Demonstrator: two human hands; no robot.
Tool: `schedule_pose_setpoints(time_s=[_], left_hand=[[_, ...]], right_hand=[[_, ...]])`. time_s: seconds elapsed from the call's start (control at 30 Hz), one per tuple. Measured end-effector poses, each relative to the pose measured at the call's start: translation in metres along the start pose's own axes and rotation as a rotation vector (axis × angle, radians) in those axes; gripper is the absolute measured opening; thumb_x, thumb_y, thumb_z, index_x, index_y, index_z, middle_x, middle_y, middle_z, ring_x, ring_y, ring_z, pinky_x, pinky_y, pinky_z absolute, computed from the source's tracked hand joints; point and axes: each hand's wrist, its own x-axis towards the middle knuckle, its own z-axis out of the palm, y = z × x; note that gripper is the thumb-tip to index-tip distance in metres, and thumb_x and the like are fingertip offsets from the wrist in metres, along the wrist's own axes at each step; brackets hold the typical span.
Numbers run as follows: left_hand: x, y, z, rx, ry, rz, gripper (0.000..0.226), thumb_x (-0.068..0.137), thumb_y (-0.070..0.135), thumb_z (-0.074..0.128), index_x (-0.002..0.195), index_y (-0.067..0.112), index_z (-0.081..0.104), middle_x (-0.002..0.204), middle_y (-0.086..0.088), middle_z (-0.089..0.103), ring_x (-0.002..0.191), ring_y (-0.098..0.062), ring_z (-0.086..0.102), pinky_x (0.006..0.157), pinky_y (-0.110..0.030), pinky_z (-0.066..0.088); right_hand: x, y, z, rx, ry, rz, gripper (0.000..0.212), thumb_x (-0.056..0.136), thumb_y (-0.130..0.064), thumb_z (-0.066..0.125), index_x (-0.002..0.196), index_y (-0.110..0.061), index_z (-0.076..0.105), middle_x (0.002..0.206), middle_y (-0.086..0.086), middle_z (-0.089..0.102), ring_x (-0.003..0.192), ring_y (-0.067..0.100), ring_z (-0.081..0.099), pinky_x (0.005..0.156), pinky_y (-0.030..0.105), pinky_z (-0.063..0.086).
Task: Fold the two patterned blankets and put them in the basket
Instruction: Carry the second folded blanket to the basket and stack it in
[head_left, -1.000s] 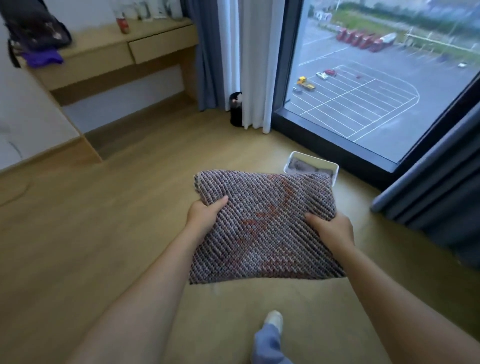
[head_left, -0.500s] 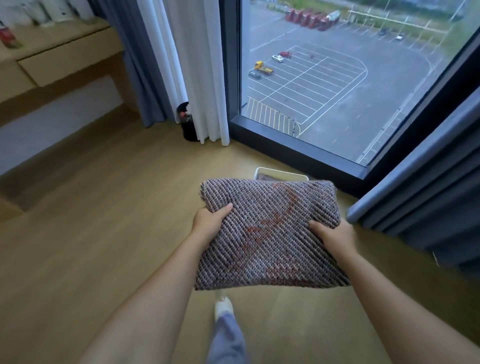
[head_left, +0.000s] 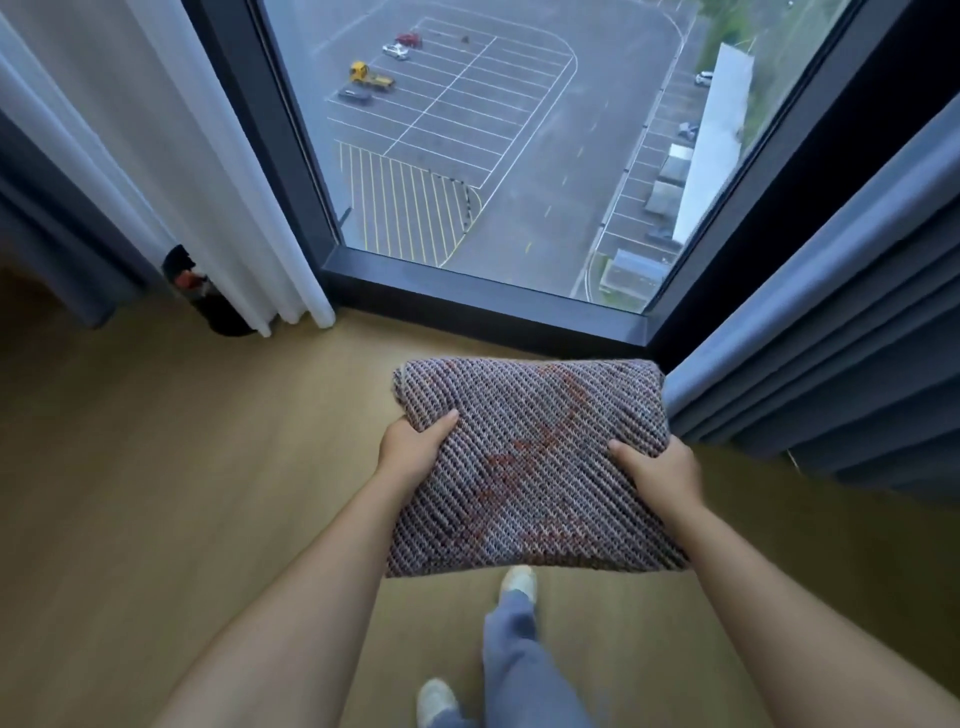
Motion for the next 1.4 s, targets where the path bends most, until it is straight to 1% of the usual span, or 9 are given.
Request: schedule_pose_setpoints(time_s=[0.17, 0.33, 0.5, 0.7, 0.97, 1.13, 1.23, 1.3, 1.4], left_hand=[[0.091, 0.026, 0.031, 0.001, 0.029, -0.011, 0.043, 0.081, 0.037, 0.068, 0.113, 0.008, 0.062, 0.114, -0.011, 0.066, 0.104, -0.027, 0.062, 0.090, -0.029, 0.044], [0.170, 0.039, 0.075, -0.016, -0.022, -0.075, 0.053, 0.081, 0.039, 0.067, 0.120, 0.005, 0.059, 0.118, -0.012, 0.065, 0.109, -0.028, 0.060, 0.101, -0.041, 0.045], [0.247, 0.029, 0.109, -0.016, -0.079, -0.059, 0.044, 0.083, 0.037, 0.065, 0.118, 0.010, 0.058, 0.118, -0.008, 0.064, 0.109, -0.027, 0.059, 0.100, -0.038, 0.044], [0.348, -0.032, 0.135, -0.036, -0.078, -0.068, 0.045, 0.086, 0.036, 0.062, 0.121, 0.009, 0.055, 0.122, -0.009, 0.062, 0.112, -0.026, 0.057, 0.100, -0.036, 0.043], [0.483, -0.184, 0.154, 0.057, 0.047, -0.056, 0.047, 0.086, 0.038, 0.062, 0.123, 0.009, 0.056, 0.123, -0.008, 0.062, 0.113, -0.024, 0.057, 0.094, -0.026, 0.040], [0.543, -0.258, 0.149, 0.275, 0.242, -0.067, 0.049, 0.085, 0.043, 0.060, 0.119, 0.007, 0.057, 0.121, -0.013, 0.062, 0.112, -0.030, 0.057, 0.095, -0.034, 0.043], [0.557, -0.279, 0.155, 0.492, 0.329, 0.028, 0.072, 0.085, 0.042, 0.058, 0.141, 0.008, 0.027, 0.140, -0.018, 0.037, 0.130, -0.032, 0.036, 0.106, -0.040, 0.031], [0.555, -0.293, 0.163, 0.761, 0.280, 0.218, 0.086, 0.086, 0.047, 0.054, 0.148, 0.013, 0.006, 0.152, -0.018, 0.017, 0.140, -0.032, 0.019, 0.114, -0.043, 0.018], [0.553, -0.314, 0.171, 1.115, 0.087, 0.408, 0.081, 0.087, 0.064, 0.034, 0.148, 0.029, -0.006, 0.157, -0.014, -0.008, 0.145, -0.031, -0.007, 0.114, -0.047, -0.005]], right_hand=[[0.089, -0.025, 0.023, -0.011, -0.006, 0.021, 0.046, 0.073, -0.043, 0.071, 0.110, -0.018, 0.059, 0.111, 0.007, 0.067, 0.101, 0.029, 0.061, 0.088, 0.041, 0.050], [0.172, -0.035, 0.034, -0.044, 0.032, 0.050, 0.049, 0.074, -0.040, 0.071, 0.114, -0.013, 0.058, 0.114, 0.009, 0.066, 0.104, 0.030, 0.060, 0.084, 0.032, 0.045], [0.242, -0.027, 0.060, -0.089, 0.092, 0.076, 0.052, 0.075, -0.040, 0.071, 0.116, -0.011, 0.057, 0.117, 0.011, 0.064, 0.106, 0.031, 0.059, 0.085, 0.034, 0.045], [0.320, 0.023, 0.135, -0.136, 0.148, 0.035, 0.054, 0.076, -0.038, 0.071, 0.116, -0.006, 0.054, 0.118, 0.015, 0.061, 0.108, 0.032, 0.057, 0.082, 0.031, 0.040], [0.417, 0.135, 0.280, -0.158, 0.096, 0.018, 0.056, 0.073, -0.041, 0.072, 0.114, -0.008, 0.055, 0.119, 0.014, 0.061, 0.109, 0.032, 0.057, 0.094, 0.046, 0.047], [0.457, 0.188, 0.358, -0.283, 0.044, -0.047, 0.045, 0.078, -0.040, 0.067, 0.105, -0.005, 0.059, 0.110, 0.017, 0.060, 0.102, 0.034, 0.056, 0.086, 0.037, 0.045], [0.470, 0.204, 0.383, -0.354, 0.095, -0.080, 0.038, 0.084, -0.037, 0.063, 0.104, -0.006, 0.056, 0.110, 0.018, 0.055, 0.100, 0.034, 0.053, 0.082, 0.037, 0.042], [0.477, 0.211, 0.395, -0.391, 0.114, -0.110, 0.034, 0.086, -0.034, 0.060, 0.104, -0.006, 0.054, 0.110, 0.017, 0.053, 0.098, 0.035, 0.053, 0.081, 0.038, 0.042], [0.487, 0.221, 0.407, -0.440, 0.104, -0.190, 0.026, 0.090, -0.027, 0.055, 0.100, -0.003, 0.052, 0.110, 0.019, 0.051, 0.095, 0.038, 0.052, 0.078, 0.042, 0.042]])
